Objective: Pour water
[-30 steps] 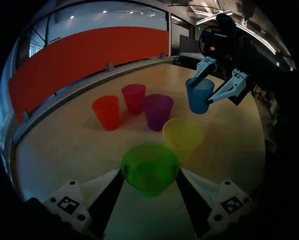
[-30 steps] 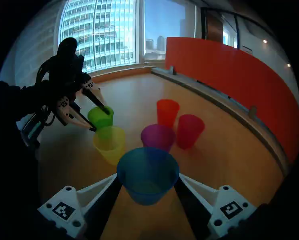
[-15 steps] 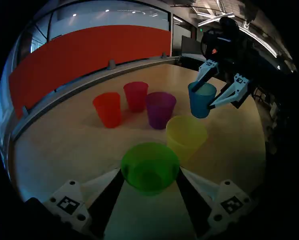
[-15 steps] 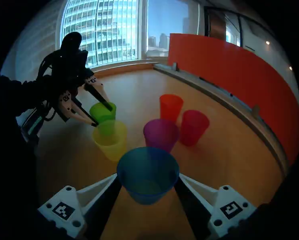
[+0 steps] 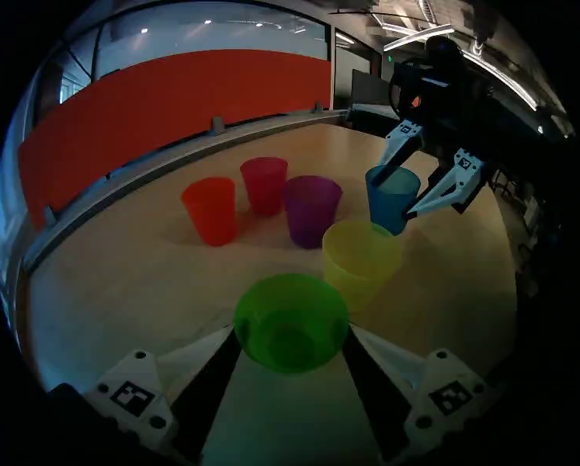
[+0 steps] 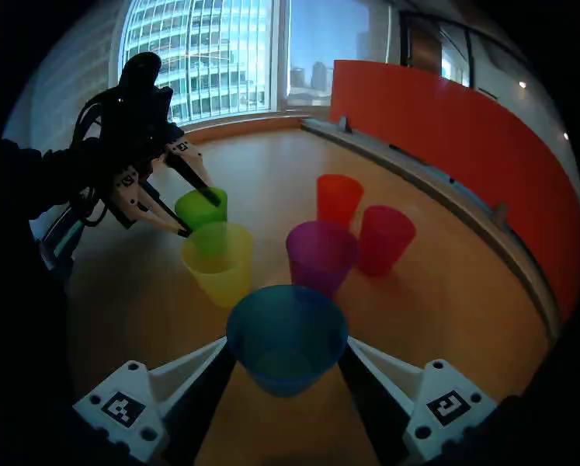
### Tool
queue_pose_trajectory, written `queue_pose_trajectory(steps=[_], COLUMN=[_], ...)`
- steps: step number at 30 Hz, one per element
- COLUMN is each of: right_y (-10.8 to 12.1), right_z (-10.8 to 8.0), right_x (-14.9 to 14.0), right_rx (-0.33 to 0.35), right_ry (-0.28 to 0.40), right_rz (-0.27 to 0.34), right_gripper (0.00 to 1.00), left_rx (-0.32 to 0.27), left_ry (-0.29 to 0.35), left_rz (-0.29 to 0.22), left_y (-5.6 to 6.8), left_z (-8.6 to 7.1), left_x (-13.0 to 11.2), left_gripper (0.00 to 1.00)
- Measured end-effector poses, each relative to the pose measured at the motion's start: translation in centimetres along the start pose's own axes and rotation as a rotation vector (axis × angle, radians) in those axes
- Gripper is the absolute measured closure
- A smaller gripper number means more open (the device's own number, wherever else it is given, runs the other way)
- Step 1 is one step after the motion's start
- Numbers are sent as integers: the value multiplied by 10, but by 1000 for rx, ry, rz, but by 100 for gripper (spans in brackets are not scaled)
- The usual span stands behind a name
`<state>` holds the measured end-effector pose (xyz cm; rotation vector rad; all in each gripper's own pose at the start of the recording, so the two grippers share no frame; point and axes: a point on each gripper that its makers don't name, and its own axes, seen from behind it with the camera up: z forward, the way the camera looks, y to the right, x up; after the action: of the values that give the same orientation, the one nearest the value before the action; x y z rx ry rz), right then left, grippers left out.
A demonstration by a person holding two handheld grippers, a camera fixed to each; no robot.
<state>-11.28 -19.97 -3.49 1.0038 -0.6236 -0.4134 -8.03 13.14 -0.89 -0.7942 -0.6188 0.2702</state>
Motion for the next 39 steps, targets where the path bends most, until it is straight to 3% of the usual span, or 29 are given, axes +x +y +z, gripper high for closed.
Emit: queue_pose_trajectory(steps=[11, 15, 27, 39], right_y=[-2, -3, -9, -10], right_z=[4, 7, 16, 14], right_x=[-4, -7, -10, -18], right_rx=[5, 6, 16, 8], right_ry=[-4, -7, 1, 1], right_rz=[4, 0, -7, 1], right_gripper=[10, 10, 10, 10], left_rx=[8, -3, 20, 40], left_ry=[-31, -29, -36, -32], left_rz=[23, 4, -19, -36], left_y=[2, 4, -5, -3], left_z=[2, 0, -9, -22], left_x=[-11, -11, -21, -28], left_gripper=[11, 3, 3, 4])
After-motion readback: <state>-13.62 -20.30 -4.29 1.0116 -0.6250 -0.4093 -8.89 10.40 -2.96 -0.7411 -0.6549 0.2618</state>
